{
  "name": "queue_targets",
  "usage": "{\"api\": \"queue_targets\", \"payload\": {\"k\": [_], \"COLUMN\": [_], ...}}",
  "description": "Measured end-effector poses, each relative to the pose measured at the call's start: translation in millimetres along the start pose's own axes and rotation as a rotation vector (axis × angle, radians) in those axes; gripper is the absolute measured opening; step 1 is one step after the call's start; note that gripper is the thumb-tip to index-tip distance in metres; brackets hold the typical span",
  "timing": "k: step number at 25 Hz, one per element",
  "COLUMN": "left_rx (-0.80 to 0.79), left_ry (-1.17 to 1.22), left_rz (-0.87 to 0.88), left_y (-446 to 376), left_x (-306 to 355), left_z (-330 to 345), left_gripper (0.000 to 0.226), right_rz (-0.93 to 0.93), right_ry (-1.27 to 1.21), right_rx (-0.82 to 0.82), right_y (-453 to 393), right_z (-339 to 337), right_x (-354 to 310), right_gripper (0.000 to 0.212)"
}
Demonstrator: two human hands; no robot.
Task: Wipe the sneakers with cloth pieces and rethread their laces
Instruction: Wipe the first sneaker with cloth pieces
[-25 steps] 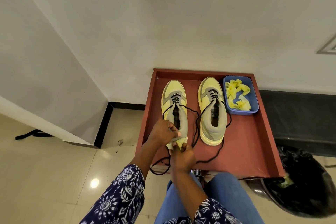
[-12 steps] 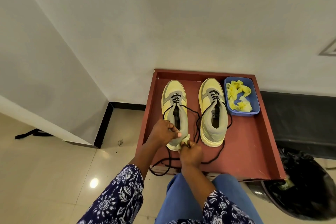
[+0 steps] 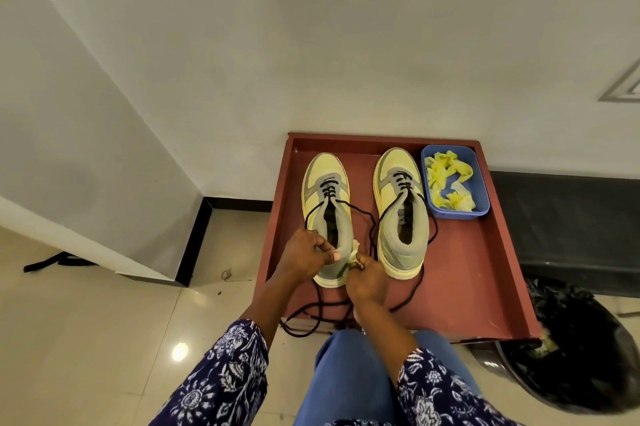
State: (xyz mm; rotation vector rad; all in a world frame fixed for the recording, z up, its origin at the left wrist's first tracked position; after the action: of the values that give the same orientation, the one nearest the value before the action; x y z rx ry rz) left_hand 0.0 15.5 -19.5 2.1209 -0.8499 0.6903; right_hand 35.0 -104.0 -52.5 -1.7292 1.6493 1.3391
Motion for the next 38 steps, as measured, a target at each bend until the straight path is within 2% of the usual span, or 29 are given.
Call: {"api": "queue_targets", "payload": {"k": [4, 7, 12, 18, 21, 26, 29, 34, 38], "left_rx": [0.007, 0.014, 0.017, -0.013, -0.036, -0.095, -0.066, -0.026, -0.037], "left_ry": [0.009, 0.033, 0.057, 0.060, 0.072, 0.103, 0.104, 0.060, -0.007], "left_rz": [0.000, -0.030, -0.040, -0.059, -0.079, -0.122, -0.144, -0.103, -0.104], "left_y": [2, 3, 6, 4, 4, -6, -3, 10, 20], "left_x": [1, 1, 1, -2, -4, -16, -22, -19, -16], "left_z": [1, 1, 0, 1, 1, -2, -7, -10, -13], "left_gripper": [0.018, 0.021, 0.023, 0.024, 0.021, 0.019, 0.017, 0.019, 0.016], "right_rz": [-0.015, -0.029, 0.108, 0.171, 0.167, 0.193, 0.170, 0.034, 0.032], "right_ry": [0.072, 0.026, -0.055, -0.061, -0.153, -0.509, -0.427, -0.147, -0.088], "right_rx": [0.035, 0.033, -0.004, -0.030, -0.046, -0.150, -0.161, -0.122, -0.159], "right_y": [18, 30, 15, -8, -18, -22, -8, 18, 24], "right_z": [18, 25, 13, 2, -4, 6, 14, 24, 25], "right_x": [8, 6, 16, 10, 1, 5, 15, 16, 20], "right_gripper": [0.020, 0.019, 0.021, 0.025, 0.029, 0.044, 0.044, 0.026, 0.023]}}
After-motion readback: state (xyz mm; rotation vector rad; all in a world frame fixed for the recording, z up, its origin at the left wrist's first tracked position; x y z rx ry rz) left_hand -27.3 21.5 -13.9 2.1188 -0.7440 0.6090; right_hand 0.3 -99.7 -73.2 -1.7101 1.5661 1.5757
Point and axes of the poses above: each hand's wrist, its own y-axis away from the middle knuckle, its own z-axis out of the palm, x = y × z, the point moved 3 cm from there along -y, towards the middle knuckle, and after that the axes turned 9 degrees about -z, right-handed, at the moved point
